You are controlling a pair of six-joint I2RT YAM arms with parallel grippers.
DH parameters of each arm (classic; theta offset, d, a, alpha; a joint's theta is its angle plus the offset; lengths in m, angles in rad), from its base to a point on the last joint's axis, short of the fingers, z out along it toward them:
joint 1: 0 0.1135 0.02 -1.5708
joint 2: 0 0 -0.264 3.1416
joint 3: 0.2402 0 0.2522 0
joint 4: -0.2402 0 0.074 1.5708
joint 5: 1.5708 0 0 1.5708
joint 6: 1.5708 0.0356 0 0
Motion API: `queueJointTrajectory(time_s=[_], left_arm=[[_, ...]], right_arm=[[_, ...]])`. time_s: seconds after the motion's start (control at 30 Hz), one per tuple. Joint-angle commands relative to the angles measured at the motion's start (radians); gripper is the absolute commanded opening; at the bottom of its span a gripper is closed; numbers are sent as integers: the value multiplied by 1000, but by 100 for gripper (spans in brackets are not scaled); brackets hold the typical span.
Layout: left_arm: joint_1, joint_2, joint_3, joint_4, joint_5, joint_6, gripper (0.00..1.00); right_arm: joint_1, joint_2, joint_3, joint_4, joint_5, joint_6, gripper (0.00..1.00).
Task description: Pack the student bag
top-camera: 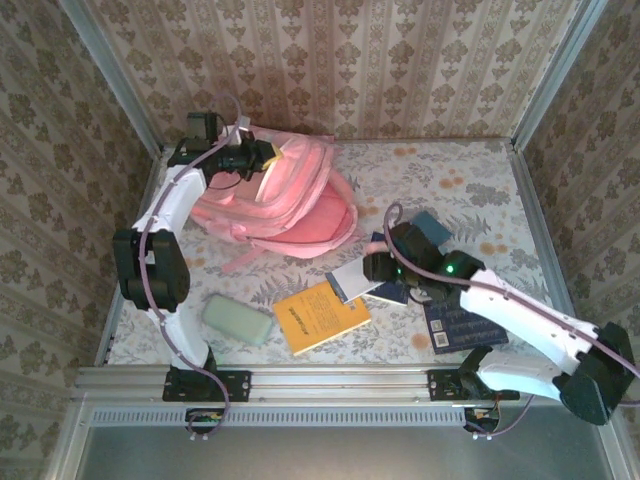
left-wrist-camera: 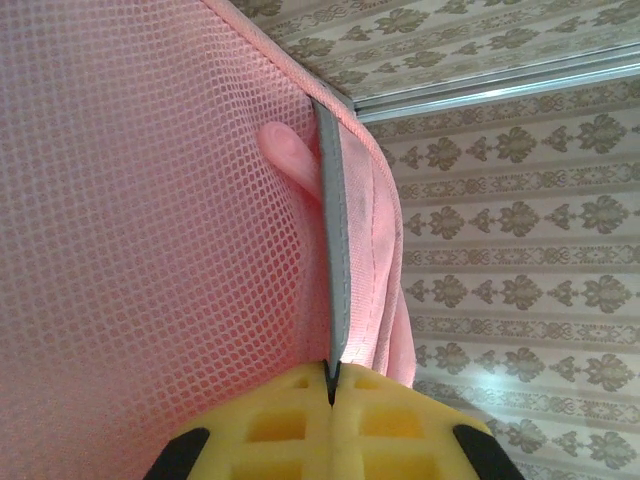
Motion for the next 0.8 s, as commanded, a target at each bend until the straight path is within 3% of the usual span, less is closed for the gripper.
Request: queueJointTrajectory(time_s=[0.0,0.23,0.37,0.57,0.7,0.77], left_arm=[[6,-27,87,5,99,-38,0],[1,-50,109,35,165,-68,0],[-10,-56,60,240,227,-243,0],[-10,-72,93,302,240,-324,0],[-15,-63,111,319,246,-356,0],[-22,-56,112,348,250,-388,0]], right_arm=[[-60,134,131,207,-133,-34,56],[-132,510,438,337,-239,-19,56],[-163,708,541,509,-385,87,57],[-173,844,506,1064,-576,334,57],[-146,934,552,1205,-610,421,56],[-125,978,617,1139,-606,405,57]])
